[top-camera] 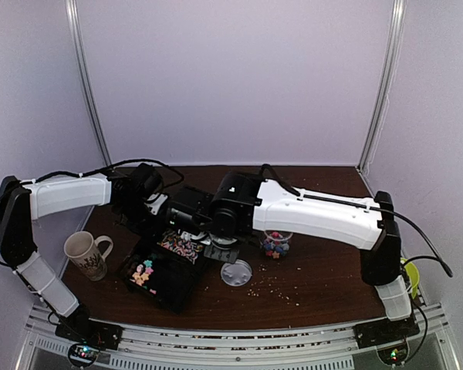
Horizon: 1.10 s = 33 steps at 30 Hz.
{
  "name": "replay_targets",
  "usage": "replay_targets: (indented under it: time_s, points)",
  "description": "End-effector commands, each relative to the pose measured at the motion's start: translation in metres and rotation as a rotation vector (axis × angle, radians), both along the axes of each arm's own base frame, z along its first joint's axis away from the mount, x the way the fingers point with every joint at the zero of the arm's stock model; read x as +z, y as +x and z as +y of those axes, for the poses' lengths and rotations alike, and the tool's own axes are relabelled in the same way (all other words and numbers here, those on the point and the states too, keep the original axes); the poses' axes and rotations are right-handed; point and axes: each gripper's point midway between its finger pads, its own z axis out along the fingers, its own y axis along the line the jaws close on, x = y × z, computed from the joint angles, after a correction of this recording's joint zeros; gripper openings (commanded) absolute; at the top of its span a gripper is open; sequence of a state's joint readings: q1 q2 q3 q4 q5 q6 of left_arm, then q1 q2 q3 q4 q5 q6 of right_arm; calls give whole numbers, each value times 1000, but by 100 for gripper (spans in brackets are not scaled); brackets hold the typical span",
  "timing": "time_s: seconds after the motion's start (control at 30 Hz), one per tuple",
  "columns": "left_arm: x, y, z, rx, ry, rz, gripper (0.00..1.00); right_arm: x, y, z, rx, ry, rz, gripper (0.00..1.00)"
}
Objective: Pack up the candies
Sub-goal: Scoop the fake candies from the plate.
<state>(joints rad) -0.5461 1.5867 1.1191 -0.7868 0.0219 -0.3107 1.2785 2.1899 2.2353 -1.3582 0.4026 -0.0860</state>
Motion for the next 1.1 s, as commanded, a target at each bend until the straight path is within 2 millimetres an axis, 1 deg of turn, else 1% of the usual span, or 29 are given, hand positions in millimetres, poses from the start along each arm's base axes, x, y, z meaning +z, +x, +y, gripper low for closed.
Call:
replay_targets:
  time_s: [0.0,0.23,0.43,0.57,0.67,0.8,0.93,1.0,1.07]
  points:
    - [36,21,-25,-40,-107,-116,0,1,4,-1,51,-85,-81,0]
    - [48,23,-28,-71,-104,-154,0,-20,6,15,89,-120,-81,0]
    - [65,22,-37,-111,-83,-194,0,-36,7,34,117,-112,-67,0]
    - [75,19,-43,-131,-71,-208,0,-49,10,42,122,-115,-59,0]
    - [81,16,-50,-144,-87,-215,0,-63,12,48,83,-74,-25,0]
    - [95,13,-57,-149,-139,-239,0,-83,7,58,28,4,66,0]
    - [108,15,-56,-152,-153,-294,0,-88,5,66,-46,118,143,0]
    - [107,16,-55,-149,-148,-299,0,-84,3,68,-77,174,186,0]
    - [102,15,-54,-147,-144,-290,0,-82,1,67,-95,195,206,0]
